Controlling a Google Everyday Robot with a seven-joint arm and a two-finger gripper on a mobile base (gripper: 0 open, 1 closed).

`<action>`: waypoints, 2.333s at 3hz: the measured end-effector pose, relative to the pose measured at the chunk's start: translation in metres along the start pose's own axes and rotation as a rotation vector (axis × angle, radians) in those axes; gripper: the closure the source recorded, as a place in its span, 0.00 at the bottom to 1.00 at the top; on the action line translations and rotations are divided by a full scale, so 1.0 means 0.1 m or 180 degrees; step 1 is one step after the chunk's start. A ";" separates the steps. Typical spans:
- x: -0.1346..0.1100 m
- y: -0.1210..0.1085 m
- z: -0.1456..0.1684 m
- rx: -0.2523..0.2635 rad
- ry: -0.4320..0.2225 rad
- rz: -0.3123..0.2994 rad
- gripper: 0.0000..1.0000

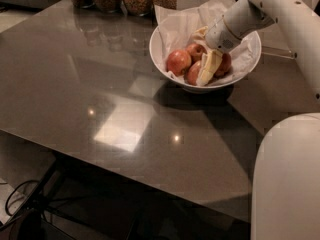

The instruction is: Pick apple from white bowl

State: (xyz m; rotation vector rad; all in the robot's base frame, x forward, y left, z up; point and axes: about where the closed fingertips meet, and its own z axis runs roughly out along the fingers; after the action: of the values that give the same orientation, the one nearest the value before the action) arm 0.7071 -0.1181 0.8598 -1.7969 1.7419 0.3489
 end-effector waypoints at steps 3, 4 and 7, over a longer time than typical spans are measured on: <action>0.00 0.00 0.00 0.0001 0.0000 -0.0001 0.65; -0.05 -0.07 -0.15 0.0113 0.0045 -0.0073 0.88; -0.16 -0.11 -0.48 0.0300 0.0120 -0.0191 0.81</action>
Offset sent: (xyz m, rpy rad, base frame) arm 0.0000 0.0000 0.0000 0.0000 0.0000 0.0000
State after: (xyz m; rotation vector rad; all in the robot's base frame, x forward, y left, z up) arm 0.7053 -0.1335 0.9087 -1.7942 1.6972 0.2059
